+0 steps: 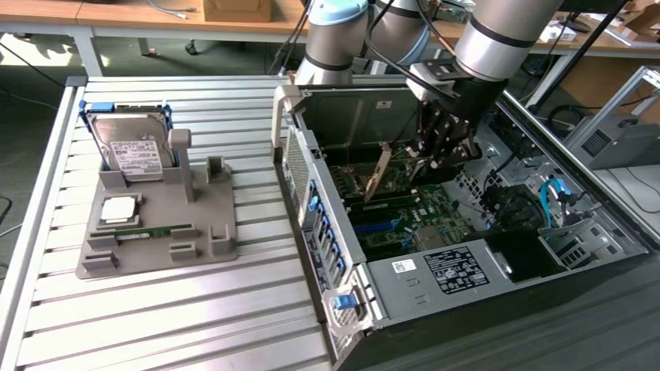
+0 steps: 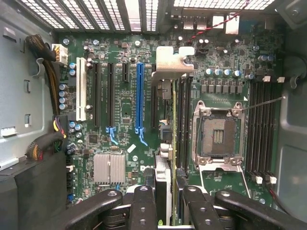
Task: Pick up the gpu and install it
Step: 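Insert the gpu into the slot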
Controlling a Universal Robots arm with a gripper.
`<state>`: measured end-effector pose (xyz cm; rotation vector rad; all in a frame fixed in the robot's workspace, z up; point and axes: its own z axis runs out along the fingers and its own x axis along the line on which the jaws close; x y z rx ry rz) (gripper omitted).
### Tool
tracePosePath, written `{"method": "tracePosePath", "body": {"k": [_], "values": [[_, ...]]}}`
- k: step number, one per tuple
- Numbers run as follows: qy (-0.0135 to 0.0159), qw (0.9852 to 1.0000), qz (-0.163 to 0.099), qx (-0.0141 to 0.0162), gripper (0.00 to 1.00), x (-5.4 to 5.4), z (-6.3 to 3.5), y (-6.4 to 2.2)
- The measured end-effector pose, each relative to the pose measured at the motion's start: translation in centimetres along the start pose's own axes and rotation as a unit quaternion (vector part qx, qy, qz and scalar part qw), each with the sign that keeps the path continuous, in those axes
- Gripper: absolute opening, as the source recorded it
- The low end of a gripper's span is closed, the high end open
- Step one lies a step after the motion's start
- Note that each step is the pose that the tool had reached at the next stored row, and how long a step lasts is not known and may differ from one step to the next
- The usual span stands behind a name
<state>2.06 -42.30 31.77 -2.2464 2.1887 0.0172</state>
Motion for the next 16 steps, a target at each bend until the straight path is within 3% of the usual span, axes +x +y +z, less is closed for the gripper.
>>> {"method": "tracePosePath", "body": {"k": [16], "values": [[0.0000,1.0000,0.000,0.0000,0.27,0.16,0.25,0.42]]}}
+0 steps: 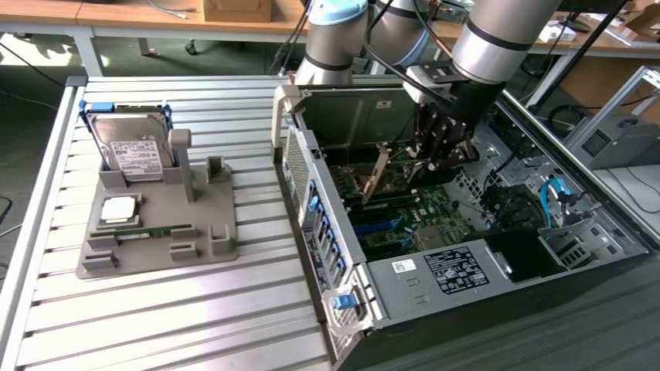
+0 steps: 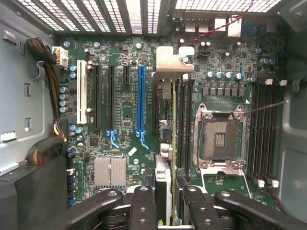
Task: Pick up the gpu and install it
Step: 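Insert the gpu into the slot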
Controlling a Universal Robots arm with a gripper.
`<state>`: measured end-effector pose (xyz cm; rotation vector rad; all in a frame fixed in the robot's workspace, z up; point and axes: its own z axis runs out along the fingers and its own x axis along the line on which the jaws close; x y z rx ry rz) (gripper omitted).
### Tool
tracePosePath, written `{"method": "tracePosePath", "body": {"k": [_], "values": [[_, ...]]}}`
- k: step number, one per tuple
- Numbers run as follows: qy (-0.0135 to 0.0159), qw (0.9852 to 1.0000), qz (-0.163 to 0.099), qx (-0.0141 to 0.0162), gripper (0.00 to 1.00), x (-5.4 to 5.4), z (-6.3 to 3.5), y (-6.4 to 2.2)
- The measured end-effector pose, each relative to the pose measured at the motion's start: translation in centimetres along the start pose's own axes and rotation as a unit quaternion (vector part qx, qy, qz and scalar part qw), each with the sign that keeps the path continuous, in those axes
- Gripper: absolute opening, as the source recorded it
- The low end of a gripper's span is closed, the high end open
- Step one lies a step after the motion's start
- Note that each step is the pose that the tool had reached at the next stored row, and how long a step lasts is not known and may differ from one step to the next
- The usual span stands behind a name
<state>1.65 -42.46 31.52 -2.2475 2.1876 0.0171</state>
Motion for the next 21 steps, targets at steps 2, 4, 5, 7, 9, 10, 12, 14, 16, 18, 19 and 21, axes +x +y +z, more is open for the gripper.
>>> {"method": "tracePosePath", "body": {"k": [2,4,5,7,9,10,12,14,16,18,19,21], "values": [[0.0000,1.0000,0.000,0.0000,0.27,0.0,0.01,0.06],[0.0000,1.0000,0.000,0.0000,0.27,0.1,0.02,0.09],[0.0000,1.0000,0.000,0.0000,0.27,0.1,0.04,0.10],[0.0000,1.0000,0.000,0.0000,0.27,0.1,0.04,0.11],[0.0000,1.0000,0.000,0.0000,0.27,0.1,0.05,0.12],[0.0000,1.0000,0.000,0.0000,0.27,0.2,0.06,0.13],[0.0000,1.0000,0.000,0.0000,0.27,0.2,0.06,0.14],[0.0000,1.0000,0.000,0.0000,0.27,0.2,0.07,0.16],[0.0000,1.0000,0.000,0.0000,0.27,0.3,0.08,0.17],[0.0000,1.0000,-0.001,0.0000,0.27,1.0,0.21,0.44],[0.0000,1.0000,-0.001,0.0000,0.27,1.0,0.21,0.45],[0.0000,1.0000,-0.001,0.0000,0.27,1.0,0.21,0.49]]}}
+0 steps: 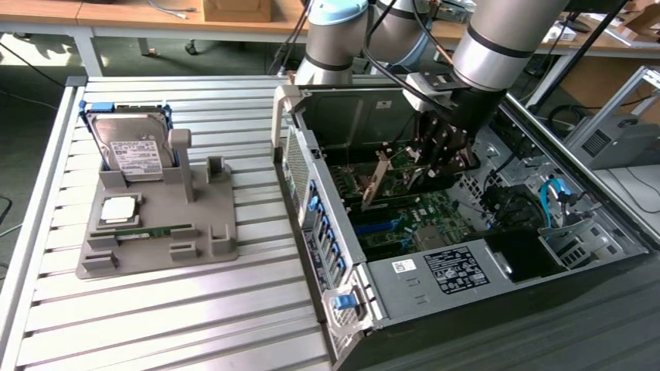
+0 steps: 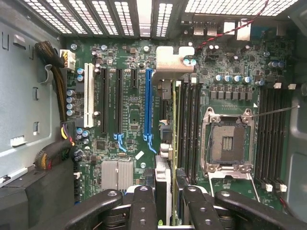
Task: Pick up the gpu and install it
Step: 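Insert the gpu into the slot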
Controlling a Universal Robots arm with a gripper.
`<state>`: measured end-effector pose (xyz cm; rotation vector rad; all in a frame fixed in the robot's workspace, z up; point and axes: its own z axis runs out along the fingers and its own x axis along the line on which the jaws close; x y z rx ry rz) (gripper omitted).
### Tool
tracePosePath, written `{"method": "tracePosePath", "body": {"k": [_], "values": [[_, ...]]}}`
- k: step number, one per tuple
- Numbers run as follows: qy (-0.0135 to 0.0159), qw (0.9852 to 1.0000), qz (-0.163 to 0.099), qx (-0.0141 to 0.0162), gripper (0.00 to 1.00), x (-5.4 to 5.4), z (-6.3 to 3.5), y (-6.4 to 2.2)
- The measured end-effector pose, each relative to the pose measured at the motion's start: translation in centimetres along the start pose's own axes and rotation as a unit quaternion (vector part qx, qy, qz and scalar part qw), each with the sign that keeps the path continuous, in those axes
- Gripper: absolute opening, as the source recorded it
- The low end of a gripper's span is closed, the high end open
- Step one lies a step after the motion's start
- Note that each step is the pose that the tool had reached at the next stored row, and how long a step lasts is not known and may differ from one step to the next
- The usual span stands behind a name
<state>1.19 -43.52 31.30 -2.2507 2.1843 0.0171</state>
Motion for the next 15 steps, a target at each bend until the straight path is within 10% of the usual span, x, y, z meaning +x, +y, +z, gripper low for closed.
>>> {"method": "tracePosePath", "body": {"k": [15], "values": [[0.0000,1.0000,0.000,0.0000,0.27,0.17,0.05,0.33]]}}
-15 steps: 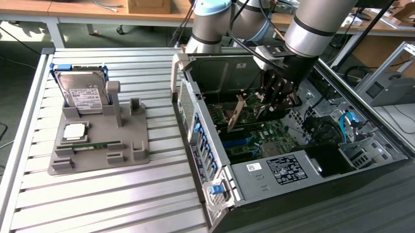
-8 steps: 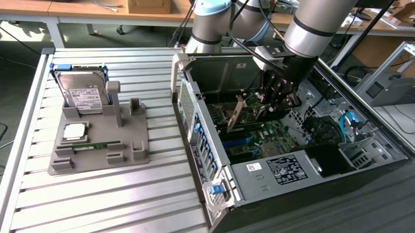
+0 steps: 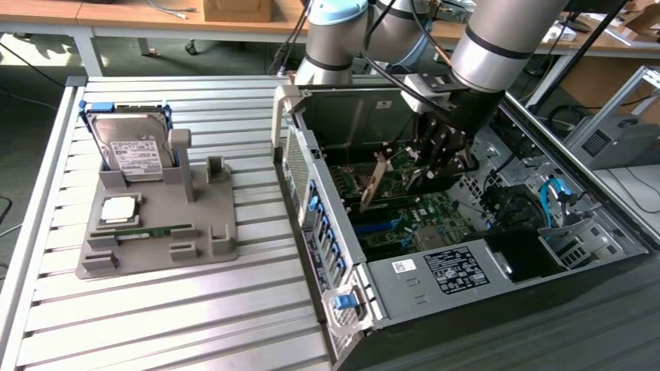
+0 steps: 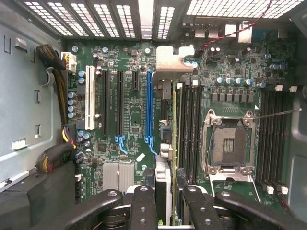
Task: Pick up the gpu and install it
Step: 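Insert the gpu into the slot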
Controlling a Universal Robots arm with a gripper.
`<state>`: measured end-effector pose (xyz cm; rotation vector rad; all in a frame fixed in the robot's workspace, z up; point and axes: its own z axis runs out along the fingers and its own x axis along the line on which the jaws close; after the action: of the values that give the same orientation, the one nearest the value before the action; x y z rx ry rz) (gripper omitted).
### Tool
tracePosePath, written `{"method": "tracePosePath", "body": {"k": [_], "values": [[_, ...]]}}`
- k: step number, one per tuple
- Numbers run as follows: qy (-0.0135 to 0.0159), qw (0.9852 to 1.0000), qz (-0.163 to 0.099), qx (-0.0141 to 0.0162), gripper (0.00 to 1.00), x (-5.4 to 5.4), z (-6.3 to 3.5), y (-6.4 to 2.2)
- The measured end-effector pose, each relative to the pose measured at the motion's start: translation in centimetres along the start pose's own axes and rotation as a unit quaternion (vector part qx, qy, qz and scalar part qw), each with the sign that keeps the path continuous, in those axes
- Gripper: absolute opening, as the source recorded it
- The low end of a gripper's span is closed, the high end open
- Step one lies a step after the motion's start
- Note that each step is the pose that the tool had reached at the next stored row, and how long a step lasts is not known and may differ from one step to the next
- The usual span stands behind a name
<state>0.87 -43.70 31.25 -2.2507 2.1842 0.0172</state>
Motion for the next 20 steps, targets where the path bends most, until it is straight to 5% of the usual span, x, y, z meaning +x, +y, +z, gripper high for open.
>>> {"method": "tracePosePath", "body": {"k": [20], "values": [[0.0000,1.0000,0.000,0.0000,0.27,0.71,0.14,0.88]]}}
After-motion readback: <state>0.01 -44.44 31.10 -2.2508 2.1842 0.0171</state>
